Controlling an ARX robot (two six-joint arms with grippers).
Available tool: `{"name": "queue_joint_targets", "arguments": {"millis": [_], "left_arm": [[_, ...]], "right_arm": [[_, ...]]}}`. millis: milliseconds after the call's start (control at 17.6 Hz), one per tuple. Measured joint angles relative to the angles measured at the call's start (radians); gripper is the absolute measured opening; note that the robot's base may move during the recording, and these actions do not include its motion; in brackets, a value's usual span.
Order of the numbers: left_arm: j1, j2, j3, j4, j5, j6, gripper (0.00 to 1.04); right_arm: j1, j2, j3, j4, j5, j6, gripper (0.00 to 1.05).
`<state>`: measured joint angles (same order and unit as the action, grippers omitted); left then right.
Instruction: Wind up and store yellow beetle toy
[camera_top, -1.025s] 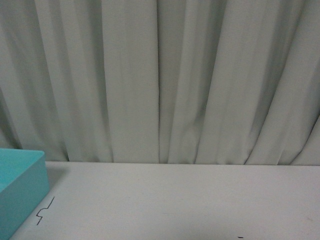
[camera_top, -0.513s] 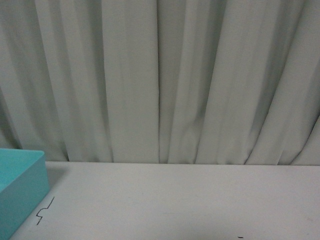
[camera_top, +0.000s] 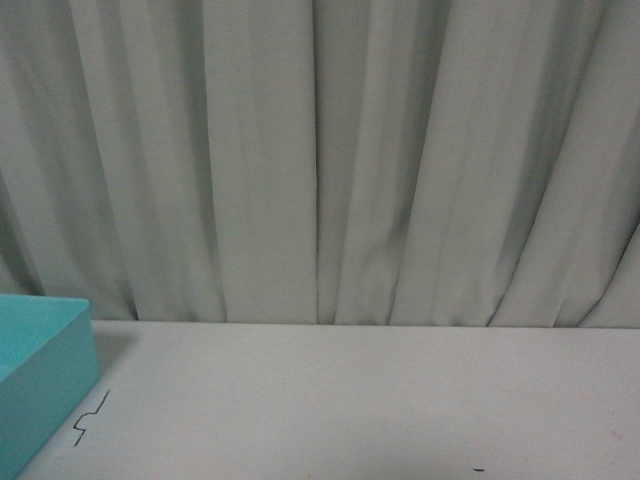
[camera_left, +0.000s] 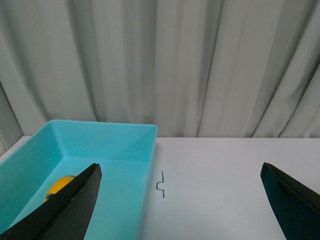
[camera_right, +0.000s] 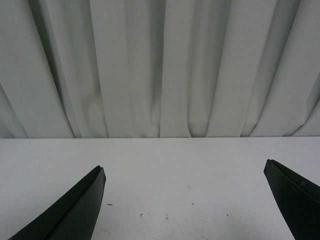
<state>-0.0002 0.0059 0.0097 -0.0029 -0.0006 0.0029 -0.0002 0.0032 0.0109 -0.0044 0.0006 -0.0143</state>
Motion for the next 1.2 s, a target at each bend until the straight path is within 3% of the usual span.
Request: {"name": "queue_joint_targets", "arguments": {"millis": [1196], "left_arm": [[0.000,0.000,0.000,0.000,0.000,0.000,0.98]], "right_arm": [[0.000,0.000,0.000,0.000,0.000,0.000,0.98]]}}
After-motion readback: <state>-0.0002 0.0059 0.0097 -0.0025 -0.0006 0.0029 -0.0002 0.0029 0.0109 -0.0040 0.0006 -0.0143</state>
